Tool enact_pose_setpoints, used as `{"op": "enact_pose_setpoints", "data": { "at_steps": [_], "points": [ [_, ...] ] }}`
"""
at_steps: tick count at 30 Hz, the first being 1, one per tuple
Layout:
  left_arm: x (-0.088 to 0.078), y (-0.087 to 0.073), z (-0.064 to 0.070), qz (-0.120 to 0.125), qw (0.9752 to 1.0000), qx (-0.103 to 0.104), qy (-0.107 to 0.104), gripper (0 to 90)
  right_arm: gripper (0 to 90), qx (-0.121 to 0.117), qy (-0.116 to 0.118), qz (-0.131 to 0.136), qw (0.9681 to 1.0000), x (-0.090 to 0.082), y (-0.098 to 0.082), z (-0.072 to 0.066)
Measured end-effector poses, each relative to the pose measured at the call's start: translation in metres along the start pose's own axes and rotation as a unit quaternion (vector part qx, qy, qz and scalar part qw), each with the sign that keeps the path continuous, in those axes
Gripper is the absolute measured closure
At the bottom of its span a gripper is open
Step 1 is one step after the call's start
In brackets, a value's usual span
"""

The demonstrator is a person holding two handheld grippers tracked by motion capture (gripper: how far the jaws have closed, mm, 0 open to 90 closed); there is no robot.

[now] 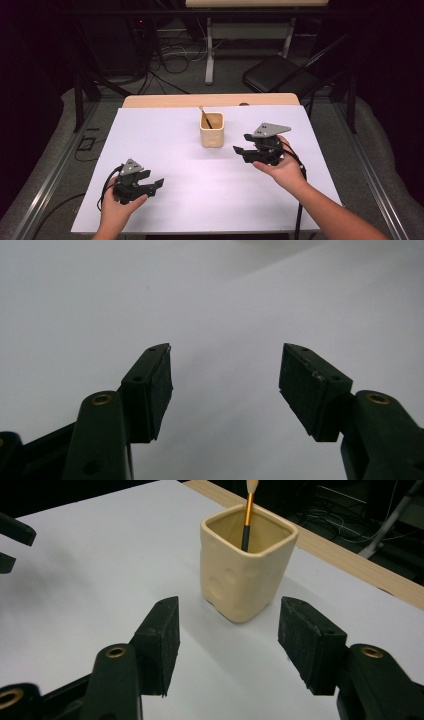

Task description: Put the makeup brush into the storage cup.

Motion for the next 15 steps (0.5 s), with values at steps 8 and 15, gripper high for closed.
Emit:
{"op": "enact_pose_setpoints", "data": {
  "at_steps": [8, 15],
  "points": [
    [-0.002, -0.003, -0.002, -0.002, 1.0000, 0.000, 0.001, 37.9, 41.9, 0.011, -0.008, -0.009, 0.9999, -0.013, -0.024, 0.004],
    [-0.003, -0.007, -0.002, -0.002, 1.0000, 0.000, 0.001, 38.0, 42.0, 0.021, -0.003, -0.018, 0.9996, -0.025, -0.046, -0.002]
  ]
}}
Point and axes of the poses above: each handheld gripper's, and its own axes: x roughly forward along the jaws, y roughly out of its top, z roughly to its right, the point moved 7 cm from there along x, roughly forward along the jaws, and after that the axes turned 7 degrees about y, right-handed, at the moved point
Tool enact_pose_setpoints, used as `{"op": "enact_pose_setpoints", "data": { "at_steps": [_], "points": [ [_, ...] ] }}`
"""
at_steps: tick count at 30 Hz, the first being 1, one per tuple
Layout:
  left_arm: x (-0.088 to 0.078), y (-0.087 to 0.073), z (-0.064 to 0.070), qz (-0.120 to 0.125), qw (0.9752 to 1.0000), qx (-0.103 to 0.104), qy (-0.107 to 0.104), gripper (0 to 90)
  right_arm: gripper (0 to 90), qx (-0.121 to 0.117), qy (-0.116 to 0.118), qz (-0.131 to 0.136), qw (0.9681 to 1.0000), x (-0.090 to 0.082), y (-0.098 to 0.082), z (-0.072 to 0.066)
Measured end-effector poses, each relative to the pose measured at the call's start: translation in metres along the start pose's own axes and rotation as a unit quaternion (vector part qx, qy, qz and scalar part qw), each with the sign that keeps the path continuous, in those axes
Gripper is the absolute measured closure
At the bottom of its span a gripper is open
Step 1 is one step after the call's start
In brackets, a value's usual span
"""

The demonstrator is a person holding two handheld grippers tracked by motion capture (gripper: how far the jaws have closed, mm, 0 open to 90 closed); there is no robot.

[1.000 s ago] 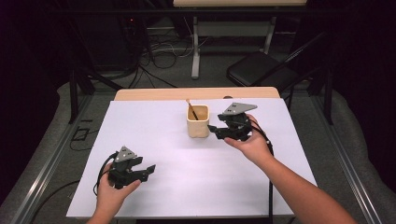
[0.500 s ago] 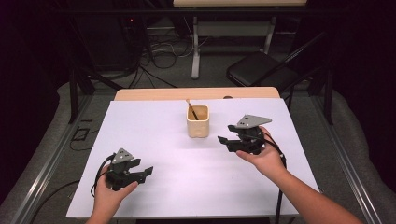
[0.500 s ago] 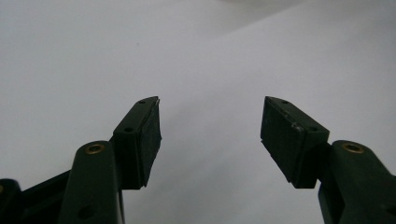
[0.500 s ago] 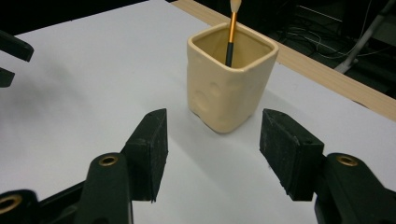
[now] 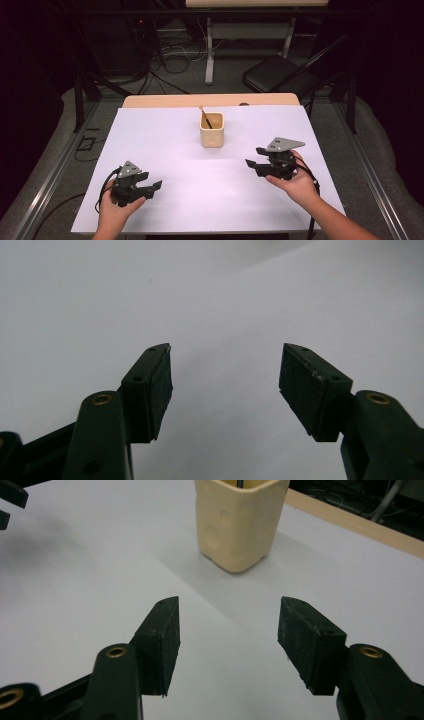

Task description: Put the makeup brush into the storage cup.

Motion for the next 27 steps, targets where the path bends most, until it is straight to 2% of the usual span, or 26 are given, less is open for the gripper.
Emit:
{"op": "enact_pose_setpoints", "data": {
  "at_steps": [10, 22, 27],
  "points": [
    [0.000, -0.005, 0.002, -0.003, 1.0000, 0.002, -0.001, 37.9, 42.2, 0.015, -0.004, -0.016, 0.9997, -0.013, -0.032, -0.003],
    [0.000, -0.013, 0.003, -0.005, 1.0000, 0.003, 0.000, 37.9, 42.2, 0.037, -0.016, -0.030, 0.9988, -0.026, -0.059, -0.003],
    [0.001, -0.017, 0.003, -0.010, 0.9999, 0.005, 0.000, 37.8, 42.0, 0.035, -0.024, -0.037, 0.9984, -0.031, -0.069, -0.001]
  ]
}}
Point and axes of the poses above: each handheld gripper's, and its own axes: x roughly forward along the jaws, y roughly out of its top, z roughly to its right, the point moved 7 cm from there along x, roughly forward along the jaws, and after that the axes turned 7 degrees about y, right-handed, at the moved point
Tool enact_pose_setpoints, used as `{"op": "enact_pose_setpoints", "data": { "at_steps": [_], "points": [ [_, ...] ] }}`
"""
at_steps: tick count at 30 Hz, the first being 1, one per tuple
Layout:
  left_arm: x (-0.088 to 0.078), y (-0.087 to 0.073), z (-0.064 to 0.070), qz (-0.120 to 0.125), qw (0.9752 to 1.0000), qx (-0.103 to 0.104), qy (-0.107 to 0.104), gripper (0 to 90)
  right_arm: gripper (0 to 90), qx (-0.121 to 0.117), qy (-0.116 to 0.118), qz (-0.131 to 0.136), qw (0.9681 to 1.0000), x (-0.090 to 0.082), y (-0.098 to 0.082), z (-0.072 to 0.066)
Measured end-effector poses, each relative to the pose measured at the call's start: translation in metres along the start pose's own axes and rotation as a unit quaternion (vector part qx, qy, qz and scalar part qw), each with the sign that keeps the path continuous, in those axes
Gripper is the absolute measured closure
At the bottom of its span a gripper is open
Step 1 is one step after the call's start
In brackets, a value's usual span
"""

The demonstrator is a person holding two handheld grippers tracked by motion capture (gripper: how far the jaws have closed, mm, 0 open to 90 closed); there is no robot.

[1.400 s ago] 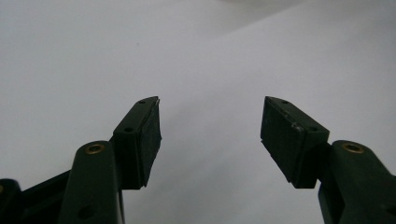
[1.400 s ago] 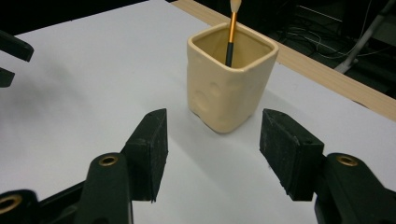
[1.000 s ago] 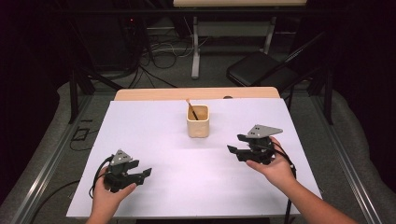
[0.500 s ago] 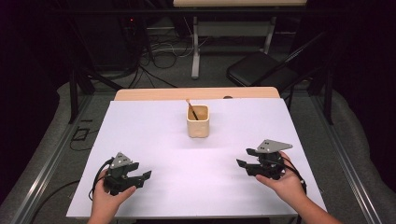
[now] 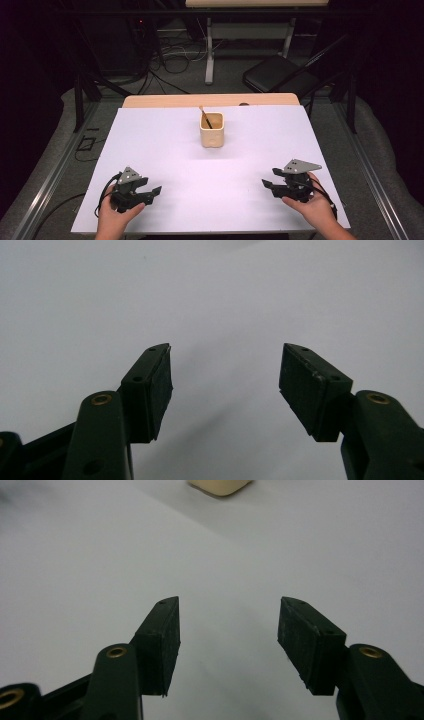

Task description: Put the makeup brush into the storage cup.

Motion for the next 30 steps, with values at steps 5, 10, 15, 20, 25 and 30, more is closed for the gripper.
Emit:
{"op": "enact_pose_setpoints", "data": {
  "at_steps": [5, 10, 15, 20, 25, 30],
  "points": [
    [0.000, -0.003, 0.000, -0.003, 1.0000, 0.003, 0.001, 37.8, 42.0, 0.002, -0.006, -0.006, 1.0000, -0.005, -0.008, 0.002],
    [0.000, -0.007, 0.000, -0.008, 1.0000, 0.003, -0.001, 37.7, 42.1, 0.007, -0.012, -0.008, 0.9999, -0.011, -0.015, 0.005],
    [0.000, -0.010, 0.001, -0.011, 0.9999, 0.007, 0.001, 37.8, 43.3, 0.015, -0.021, 0.002, 0.9997, -0.020, -0.020, 0.008],
    [0.000, -0.013, 0.000, -0.010, 0.9999, 0.005, 0.001, 37.8, 43.6, 0.017, -0.023, -0.005, 0.9996, -0.023, -0.028, 0.008],
    [0.000, -0.017, -0.003, -0.012, 0.9999, 0.001, 0.003, 37.7, 43.6, 0.022, -0.029, -0.001, 0.9993, -0.028, -0.034, 0.009],
    [-0.001, -0.020, -0.006, -0.013, 0.9999, 0.000, 0.006, 37.8, 43.6, 0.027, -0.035, 0.002, 0.9990, -0.029, -0.038, 0.009]
  ]
}}
Point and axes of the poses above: each handheld gripper's, and its own axes: x roughly forward along the jaws, y roughly out of its top, z roughly to its right, the point moved 7 cm from there along x, roughly forward along the jaws, and after that the axes turned 7 degrees about y, right-handed, at the moved point
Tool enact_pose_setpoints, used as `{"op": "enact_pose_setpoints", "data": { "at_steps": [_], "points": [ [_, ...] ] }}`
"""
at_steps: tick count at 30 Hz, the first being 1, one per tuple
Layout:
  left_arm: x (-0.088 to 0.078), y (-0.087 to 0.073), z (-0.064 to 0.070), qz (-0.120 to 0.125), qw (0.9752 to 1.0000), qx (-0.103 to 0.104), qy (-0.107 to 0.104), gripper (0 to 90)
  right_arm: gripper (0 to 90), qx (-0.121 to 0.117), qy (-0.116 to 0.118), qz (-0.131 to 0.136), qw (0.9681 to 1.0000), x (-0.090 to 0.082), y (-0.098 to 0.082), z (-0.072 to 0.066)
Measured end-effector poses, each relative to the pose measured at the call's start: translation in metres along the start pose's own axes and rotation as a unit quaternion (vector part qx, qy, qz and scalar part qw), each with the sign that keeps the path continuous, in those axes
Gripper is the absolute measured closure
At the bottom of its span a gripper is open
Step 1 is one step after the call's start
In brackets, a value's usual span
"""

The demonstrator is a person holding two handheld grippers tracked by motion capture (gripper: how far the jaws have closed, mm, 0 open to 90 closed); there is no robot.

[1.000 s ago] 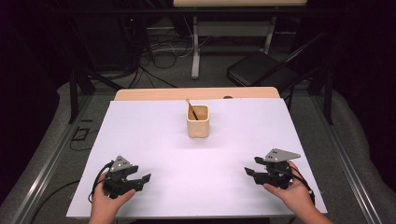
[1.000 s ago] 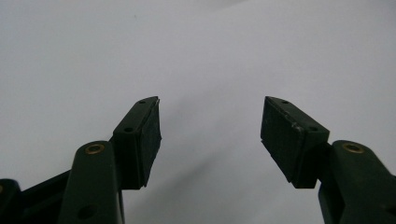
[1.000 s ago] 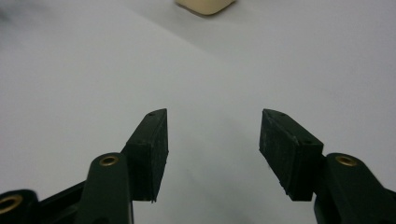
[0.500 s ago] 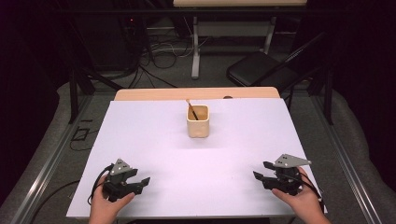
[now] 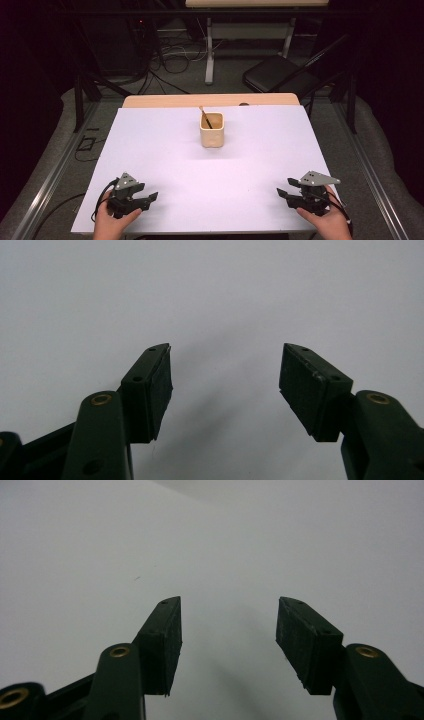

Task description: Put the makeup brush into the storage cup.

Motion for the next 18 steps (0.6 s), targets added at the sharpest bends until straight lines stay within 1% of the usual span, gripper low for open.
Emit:
{"op": "enact_pose_setpoints", "data": {
  "at_steps": [2, 3, 7, 11, 14, 15, 18],
  "points": [
    [-0.0002, -0.0008, -0.0004, 0.001, 1.0000, -0.003, -0.001, 37.8, 43.6, -0.002, -0.002, -0.002, 1.0000, 0.0000, -0.0015, 0.0005],
    [-0.0001, -0.0010, -0.0009, 0.001, 1.0000, -0.002, -0.001, 37.8, 43.5, 0.001, -0.003, 0.000, 1.0000, 0.0005, -0.0020, -0.0001],
    [0.0008, -0.0024, -0.0007, 0.003, 1.0000, -0.008, 0.000, 37.8, 43.5, -0.005, -0.007, -0.001, 1.0000, 0.0010, -0.0035, -0.0005],
    [0.0010, -0.0033, -0.0019, 0.002, 1.0000, -0.006, 0.000, 37.8, 43.5, -0.008, -0.008, 0.002, 0.9999, 0.0006, -0.0046, -0.0007],
    [0.0007, -0.0040, -0.0027, 0.002, 1.0000, -0.007, 0.001, 37.8, 43.5, -0.003, -0.006, 0.005, 1.0000, 0.0009, -0.0060, -0.0012],
    [0.0006, -0.0043, -0.0026, 0.001, 1.0000, -0.008, 0.001, 37.8, 43.6, -0.006, -0.006, 0.004, 1.0000, 0.0007, -0.0065, -0.0004],
    [0.0008, -0.0049, -0.0029, 0.002, 1.0000, -0.009, 0.000, 37.8, 43.5, 0.000, -0.007, 0.007, 1.0000, 0.0006, -0.0079, 0.0006]
  ]
}}
Point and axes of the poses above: each handheld gripper's, and its own axes: x roughly forward along the jaws, y roughly out of its top, z roughly to its right, the point moved 7 cm from there along x, roughly forward along the jaws, and after that the axes turned 7 degrees about y, right-handed, at the moved point
